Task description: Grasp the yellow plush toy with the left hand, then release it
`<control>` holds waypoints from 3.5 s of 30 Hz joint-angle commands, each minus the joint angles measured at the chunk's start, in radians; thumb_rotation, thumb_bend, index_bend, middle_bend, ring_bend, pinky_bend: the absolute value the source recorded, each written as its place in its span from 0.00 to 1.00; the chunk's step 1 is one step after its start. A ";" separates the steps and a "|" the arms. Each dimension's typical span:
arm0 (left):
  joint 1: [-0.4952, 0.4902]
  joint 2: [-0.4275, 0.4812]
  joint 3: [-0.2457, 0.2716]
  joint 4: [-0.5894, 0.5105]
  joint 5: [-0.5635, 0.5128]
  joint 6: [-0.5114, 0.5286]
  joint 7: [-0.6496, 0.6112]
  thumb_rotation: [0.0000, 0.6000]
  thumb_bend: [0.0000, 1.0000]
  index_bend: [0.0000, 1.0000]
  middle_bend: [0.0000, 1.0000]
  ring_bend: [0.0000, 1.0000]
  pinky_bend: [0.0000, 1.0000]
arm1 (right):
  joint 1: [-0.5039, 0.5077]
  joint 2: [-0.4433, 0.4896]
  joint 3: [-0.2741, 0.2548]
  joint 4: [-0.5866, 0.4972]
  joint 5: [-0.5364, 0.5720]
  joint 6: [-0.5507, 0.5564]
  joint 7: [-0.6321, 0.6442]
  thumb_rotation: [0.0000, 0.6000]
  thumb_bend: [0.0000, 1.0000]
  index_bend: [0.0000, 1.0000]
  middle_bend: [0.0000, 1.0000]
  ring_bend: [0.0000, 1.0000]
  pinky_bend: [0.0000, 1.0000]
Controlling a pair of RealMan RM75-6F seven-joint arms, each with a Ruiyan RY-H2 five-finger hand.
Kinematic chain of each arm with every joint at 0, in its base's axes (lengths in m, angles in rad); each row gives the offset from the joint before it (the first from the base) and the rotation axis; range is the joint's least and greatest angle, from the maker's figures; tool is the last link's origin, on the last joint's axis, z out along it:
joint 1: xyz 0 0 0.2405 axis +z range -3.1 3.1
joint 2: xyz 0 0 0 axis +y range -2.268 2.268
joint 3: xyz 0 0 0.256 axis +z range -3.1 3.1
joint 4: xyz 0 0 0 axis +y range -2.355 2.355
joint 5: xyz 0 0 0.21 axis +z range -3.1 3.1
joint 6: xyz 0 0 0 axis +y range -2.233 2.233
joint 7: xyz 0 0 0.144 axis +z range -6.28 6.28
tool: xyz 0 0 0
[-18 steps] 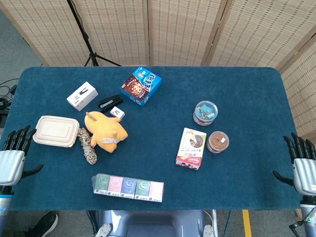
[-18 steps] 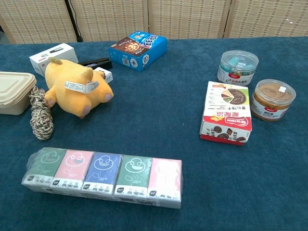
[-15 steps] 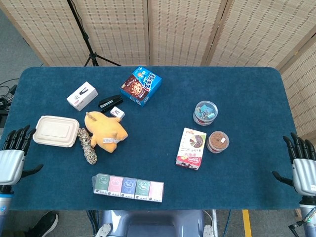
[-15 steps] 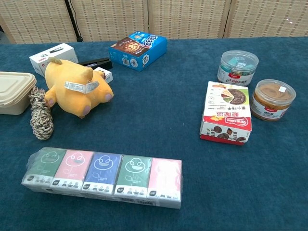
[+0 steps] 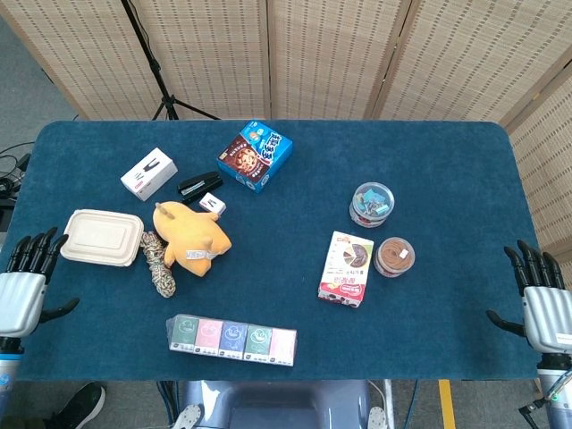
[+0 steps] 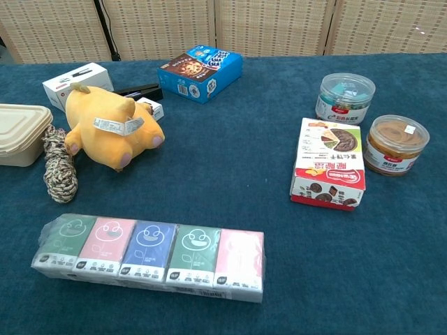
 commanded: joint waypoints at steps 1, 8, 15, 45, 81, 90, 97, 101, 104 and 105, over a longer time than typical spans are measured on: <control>-0.024 0.009 -0.012 0.000 0.024 -0.024 -0.036 1.00 0.00 0.00 0.00 0.00 0.00 | 0.001 -0.001 0.003 -0.003 0.012 -0.006 -0.005 1.00 0.00 0.00 0.00 0.00 0.00; -0.096 -0.033 -0.028 0.133 0.100 -0.081 -0.127 1.00 0.00 0.00 0.00 0.00 0.00 | 0.001 0.000 0.015 0.002 0.040 -0.013 -0.005 1.00 0.00 0.00 0.00 0.00 0.00; -0.224 -0.103 -0.062 0.200 0.163 -0.177 -0.248 0.21 0.00 0.00 0.00 0.00 0.00 | 0.012 -0.015 0.020 0.022 0.074 -0.047 -0.022 1.00 0.00 0.00 0.00 0.00 0.00; -0.580 -0.608 -0.022 0.868 0.260 -0.319 -0.682 0.00 0.00 0.00 0.00 0.00 0.00 | 0.024 -0.033 0.043 0.067 0.163 -0.102 -0.025 1.00 0.00 0.00 0.00 0.00 0.00; -0.644 -0.750 0.032 1.250 0.155 -0.514 -0.804 0.00 0.00 0.00 0.00 0.00 0.00 | 0.032 -0.056 0.050 0.108 0.214 -0.138 -0.043 1.00 0.00 0.00 0.00 0.00 0.00; -0.643 -0.765 0.040 1.343 0.139 -0.550 -0.885 0.00 0.00 0.00 0.00 0.00 0.00 | 0.034 -0.061 0.050 0.114 0.220 -0.144 -0.049 1.00 0.00 0.00 0.00 0.00 0.00; -0.625 -0.726 0.044 1.305 0.147 -0.430 -0.945 0.00 0.00 0.00 0.00 0.00 0.00 | 0.033 -0.058 0.049 0.108 0.215 -0.141 -0.046 1.00 0.00 0.00 0.00 0.00 0.00; -0.613 -0.681 0.054 1.229 0.165 -0.336 -0.970 0.00 0.00 0.00 0.00 0.00 0.00 | 0.031 -0.055 0.048 0.101 0.210 -0.139 -0.040 1.00 0.00 0.00 0.00 0.00 0.00; -0.609 -0.645 0.063 1.153 0.182 -0.274 -0.962 0.00 0.00 0.00 0.00 0.00 0.00 | 0.031 -0.052 0.048 0.098 0.207 -0.137 -0.036 1.00 0.00 0.00 0.00 0.00 0.00; -0.609 -0.632 0.065 1.120 0.189 -0.256 -0.950 0.00 0.00 0.00 0.00 0.00 0.00 | 0.030 -0.051 0.048 0.097 0.206 -0.137 -0.033 1.00 0.00 0.00 0.00 0.00 0.00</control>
